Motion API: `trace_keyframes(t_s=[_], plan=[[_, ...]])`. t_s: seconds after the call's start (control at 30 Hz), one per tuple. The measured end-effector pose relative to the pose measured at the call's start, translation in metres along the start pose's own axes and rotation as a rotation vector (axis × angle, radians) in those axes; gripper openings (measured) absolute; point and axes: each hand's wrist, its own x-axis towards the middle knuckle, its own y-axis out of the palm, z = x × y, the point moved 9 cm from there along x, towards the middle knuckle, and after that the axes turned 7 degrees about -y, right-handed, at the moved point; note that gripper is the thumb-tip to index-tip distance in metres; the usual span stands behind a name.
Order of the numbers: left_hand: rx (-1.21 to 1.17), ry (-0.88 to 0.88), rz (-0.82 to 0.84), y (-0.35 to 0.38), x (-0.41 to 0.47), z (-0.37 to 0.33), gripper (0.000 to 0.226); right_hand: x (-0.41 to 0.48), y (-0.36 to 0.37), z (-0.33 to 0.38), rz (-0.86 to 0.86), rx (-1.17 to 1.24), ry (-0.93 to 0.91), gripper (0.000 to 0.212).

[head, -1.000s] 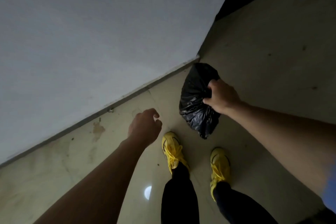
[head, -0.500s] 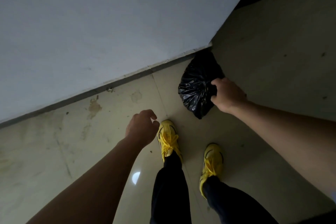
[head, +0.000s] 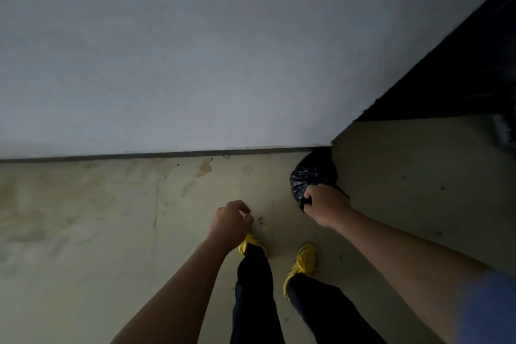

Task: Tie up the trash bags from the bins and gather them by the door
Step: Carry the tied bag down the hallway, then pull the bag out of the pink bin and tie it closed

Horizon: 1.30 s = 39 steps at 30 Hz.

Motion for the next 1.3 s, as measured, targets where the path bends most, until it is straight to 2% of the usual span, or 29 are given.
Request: trace_keyframes(t_s=[0.17,0.5,0.63,0.97,1.3], plan=[[-0.068,-0.084,-0.110,-0.080,-0.082,0.083,0.025,-0.049,-0.030,0.114,0.081,-0.165,-0.167,0.021],[-0.264,-0.278,-0.355,-0.246,-0.189,0.325,0.025,-0.072,-0.036,0.411,0.040,-0.475,-0.486,0.028],[-0.314,-0.348,-0.413,-0.302,-0.231,0.423,0.025,-0.079,-0.012,0.539,0.067,-0.545,-0.585,0.021],[-0.480,-0.563,-0.586,-0.396,-0.322,0.640,0.025,-0.111,0.048,0.861,0.062,-0.792,-0.910,0.031],[-0.696,-0.863,-0.667,-0.476,-0.375,0.890,0.025,-0.129,0.187,1.184,0.161,-0.932,-1.170,0.037]])
